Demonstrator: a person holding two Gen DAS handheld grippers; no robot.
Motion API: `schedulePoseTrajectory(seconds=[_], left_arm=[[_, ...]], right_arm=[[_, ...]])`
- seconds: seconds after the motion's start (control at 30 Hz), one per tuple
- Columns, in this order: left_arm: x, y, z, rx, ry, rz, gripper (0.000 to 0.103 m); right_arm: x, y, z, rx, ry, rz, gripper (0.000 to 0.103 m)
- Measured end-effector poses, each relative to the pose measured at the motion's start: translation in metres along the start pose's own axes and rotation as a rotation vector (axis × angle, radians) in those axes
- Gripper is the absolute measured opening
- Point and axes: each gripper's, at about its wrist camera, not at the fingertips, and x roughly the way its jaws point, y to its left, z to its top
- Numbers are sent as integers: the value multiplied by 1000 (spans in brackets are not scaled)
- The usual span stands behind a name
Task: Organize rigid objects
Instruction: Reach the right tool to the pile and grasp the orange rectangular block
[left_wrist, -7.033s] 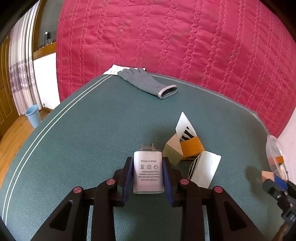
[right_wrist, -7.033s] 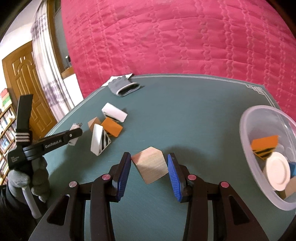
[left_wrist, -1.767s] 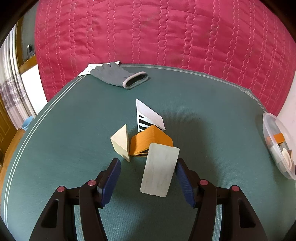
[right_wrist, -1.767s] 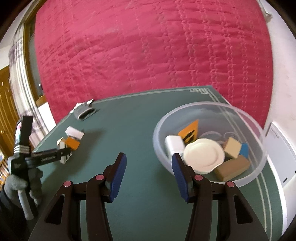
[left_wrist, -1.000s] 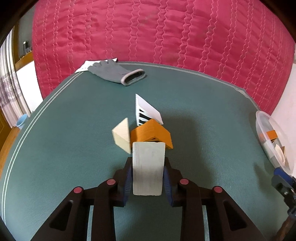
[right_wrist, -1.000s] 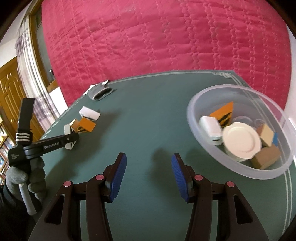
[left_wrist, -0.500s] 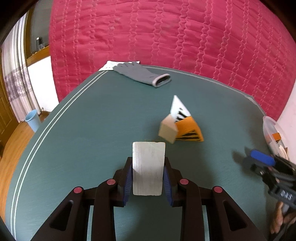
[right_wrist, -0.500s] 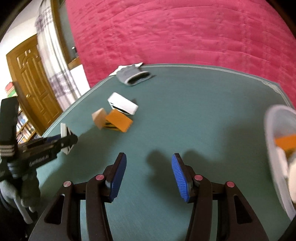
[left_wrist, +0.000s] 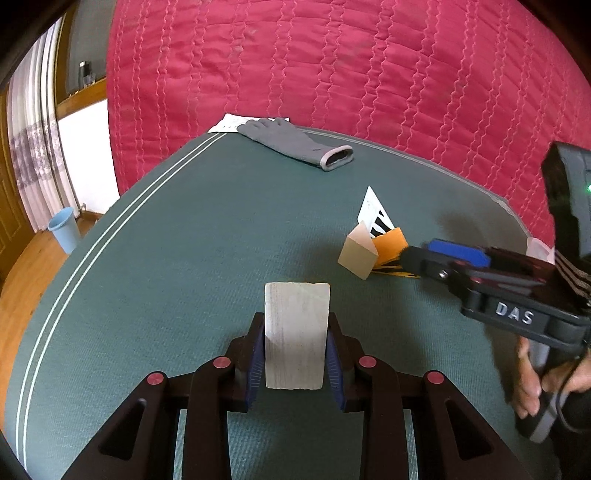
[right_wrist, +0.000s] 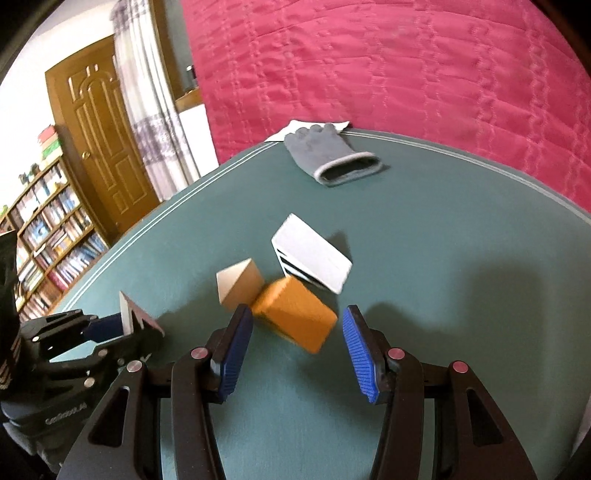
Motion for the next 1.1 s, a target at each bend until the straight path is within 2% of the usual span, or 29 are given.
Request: schedulePoseTrajectory(seconds=[0.33, 0.53, 0.67, 0.8, 0.93, 1.1], left_arm=[[3, 1, 1, -24, 9, -8, 32], [4, 5, 1, -35, 13, -10, 32], [4, 4, 1, -31, 13, -9, 32], [3, 3, 0, -27, 10, -7, 32], [3, 3, 0, -27, 10, -8, 32], [3, 2, -1, -31, 11, -9, 32]], right_arm=[[16, 4, 7, -52, 42, 47, 53], [10, 18, -11, -125, 87, 51, 52], [7, 23, -12, -130, 73, 40, 52], [13, 23, -4, -124, 46, -18, 52], [16, 21, 4, -121, 28, -12, 52], [19, 26, 1, -135, 60, 36, 52]])
